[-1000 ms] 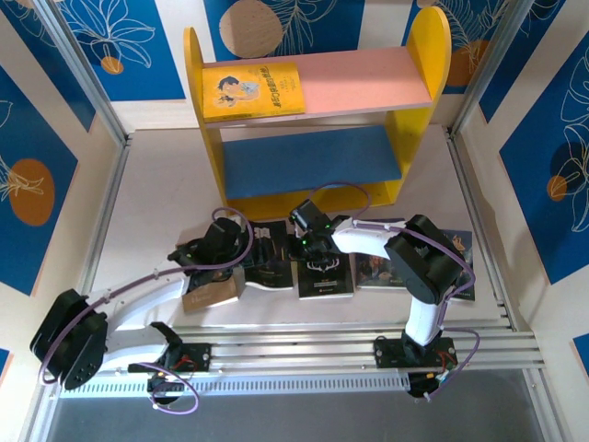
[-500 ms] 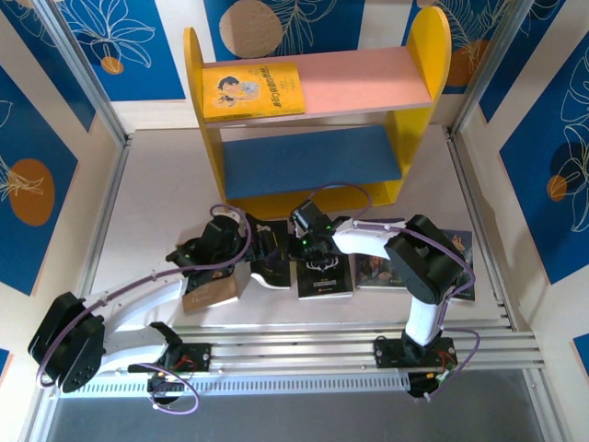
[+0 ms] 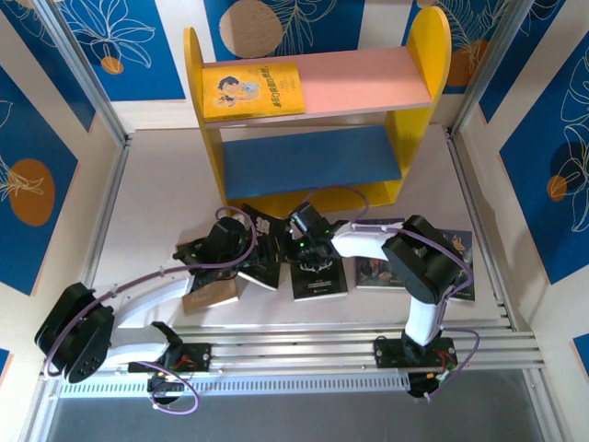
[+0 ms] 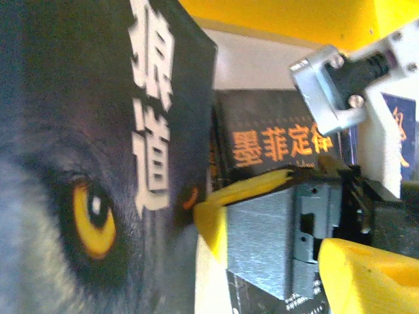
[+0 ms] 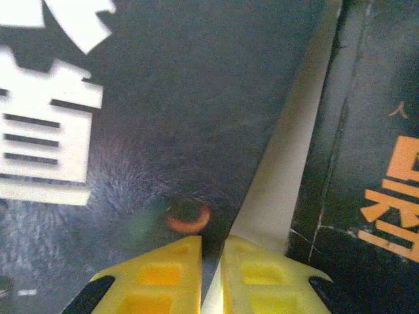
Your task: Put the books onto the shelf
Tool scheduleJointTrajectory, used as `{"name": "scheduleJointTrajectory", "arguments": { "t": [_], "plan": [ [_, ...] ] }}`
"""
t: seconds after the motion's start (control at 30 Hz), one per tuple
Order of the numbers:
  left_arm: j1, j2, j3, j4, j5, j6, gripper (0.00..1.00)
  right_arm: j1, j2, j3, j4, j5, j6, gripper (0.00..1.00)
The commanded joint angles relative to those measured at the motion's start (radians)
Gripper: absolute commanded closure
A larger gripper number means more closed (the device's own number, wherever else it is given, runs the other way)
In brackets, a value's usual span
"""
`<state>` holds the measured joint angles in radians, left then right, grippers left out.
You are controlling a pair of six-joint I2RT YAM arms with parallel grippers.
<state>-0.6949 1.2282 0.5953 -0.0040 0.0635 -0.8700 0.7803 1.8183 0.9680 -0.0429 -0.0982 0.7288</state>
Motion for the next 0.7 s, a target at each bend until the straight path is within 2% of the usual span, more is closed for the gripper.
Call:
{"name": "scheduleJointTrajectory", "arguments": {
  "t": [0.0,0.17,0.43,0.67],
  "plan": [
    [-0.011,0.005,0.003,0.071,0.084,-0.021,0.19,0.03,0.041,-0.028,0.042,-0.122,0.008,0.84],
    [-0.011,-0.006,0.009,0.014,0.048,-0.003,0.2,0.028,0.04,-0.029,0.041,-0.121,0.011,0.84],
    [-0.011,-0.057,0.115,-0.342,-0.168,0.118,0.23,0.005,0.001,-0.064,0.008,-0.073,-0.006,0.81],
    [-0.009,-0.062,0.126,-0.37,-0.193,0.152,0.31,-0.02,-0.03,-0.089,0.003,-0.067,-0.017,0.78]
  ]
}}
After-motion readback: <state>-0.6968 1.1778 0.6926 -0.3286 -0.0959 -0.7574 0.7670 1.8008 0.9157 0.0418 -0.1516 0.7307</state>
